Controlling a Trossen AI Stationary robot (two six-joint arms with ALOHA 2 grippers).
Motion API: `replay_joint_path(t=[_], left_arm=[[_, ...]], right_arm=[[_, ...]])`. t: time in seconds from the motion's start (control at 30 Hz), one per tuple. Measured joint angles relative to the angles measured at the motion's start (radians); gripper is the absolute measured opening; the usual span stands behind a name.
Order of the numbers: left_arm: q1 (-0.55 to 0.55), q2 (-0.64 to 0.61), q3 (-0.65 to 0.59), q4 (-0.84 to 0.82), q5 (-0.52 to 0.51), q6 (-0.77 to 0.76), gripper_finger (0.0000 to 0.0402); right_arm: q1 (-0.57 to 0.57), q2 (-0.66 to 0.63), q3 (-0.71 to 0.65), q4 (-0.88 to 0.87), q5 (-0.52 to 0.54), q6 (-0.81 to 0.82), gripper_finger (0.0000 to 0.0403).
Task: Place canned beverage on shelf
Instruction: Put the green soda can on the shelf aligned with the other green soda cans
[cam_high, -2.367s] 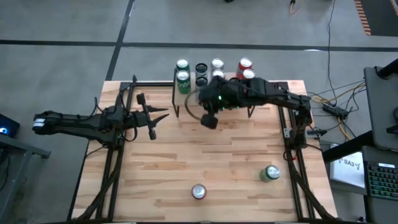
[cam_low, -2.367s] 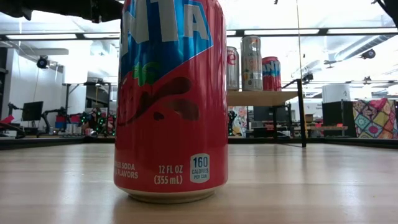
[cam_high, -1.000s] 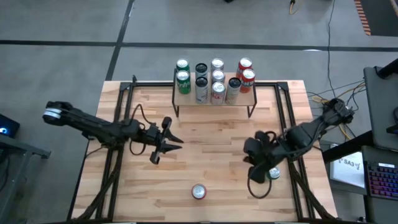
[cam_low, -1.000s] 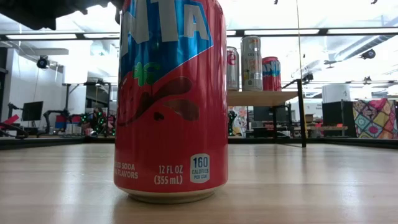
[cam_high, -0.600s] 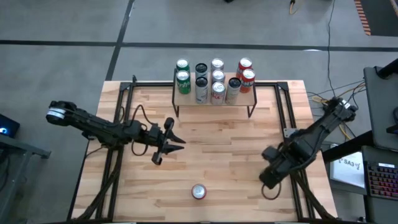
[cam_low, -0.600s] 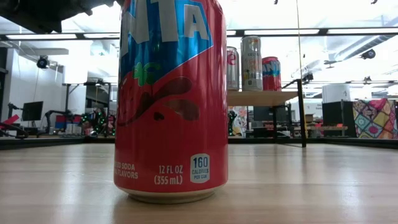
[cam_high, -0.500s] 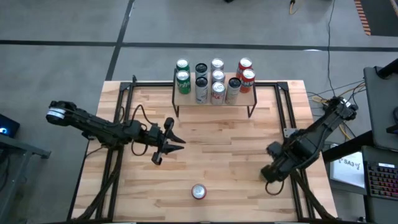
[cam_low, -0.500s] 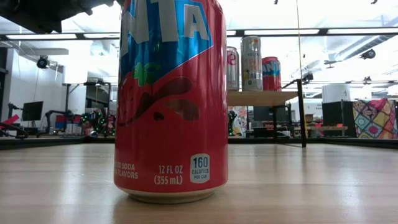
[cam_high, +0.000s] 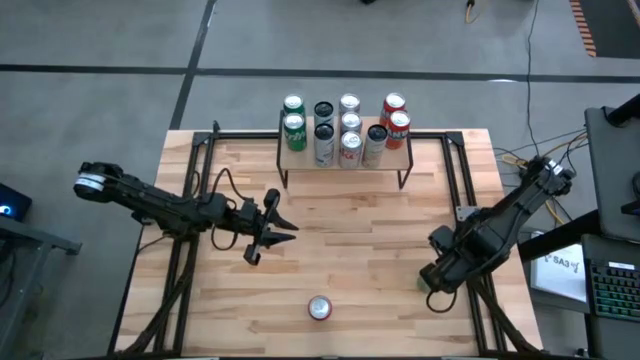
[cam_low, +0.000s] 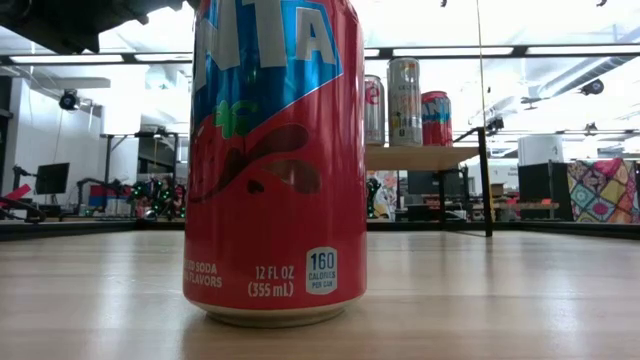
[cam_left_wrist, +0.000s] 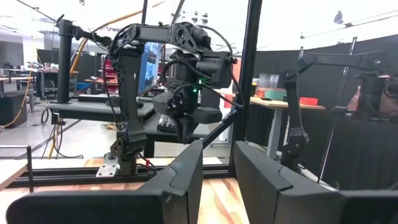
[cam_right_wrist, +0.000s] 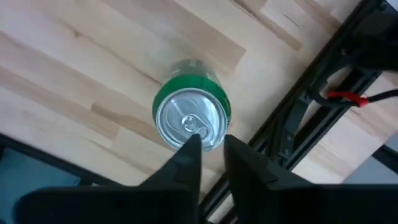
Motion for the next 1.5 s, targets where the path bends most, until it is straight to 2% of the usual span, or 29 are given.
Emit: replay_joint_path(t=[0.13, 0.27, 0.53, 0.9, 1.07, 1.2, 1.5], left_arm=[[0.0, 0.0, 0.0, 0.0, 0.0, 0.014, 0.0077], [0.0, 0.0, 0.0, 0.0, 0.0, 0.025, 0.0077], [0.0, 0.0, 0.0, 0.004, 0.001, 0.026, 0.0077], [0.0, 0.0, 0.0, 0.0, 0.003, 0.053, 0.0077], [0.0, 0.0, 0.0, 0.0, 0.003, 0.053, 0.0077], [0.0, 0.0, 0.0, 0.0, 0.003, 0.053, 0.0077], [0.0, 0.0, 0.0, 0.0, 0.003, 0.08, 0.0077]], right_arm=[[-0.001, 0.022, -0.002, -0.07, -0.03, 0.105, 0.0101], [-0.002, 0.024, 0.005, -0.072, -0.018, 0.041, 0.0117], [-0.004, 0.027, 0.005, -0.076, -0.006, -0.038, 0.0116], [-0.013, 0.052, 0.005, -0.059, 0.013, -0.052, 0.0116], [-0.014, 0.05, 0.005, -0.061, 0.033, 0.066, 0.0126], [-0.014, 0.05, 0.007, -0.047, -0.006, 0.07, 0.0152], [-0.014, 0.049, 0.007, 0.064, -0.076, 0.092, 0.025]])
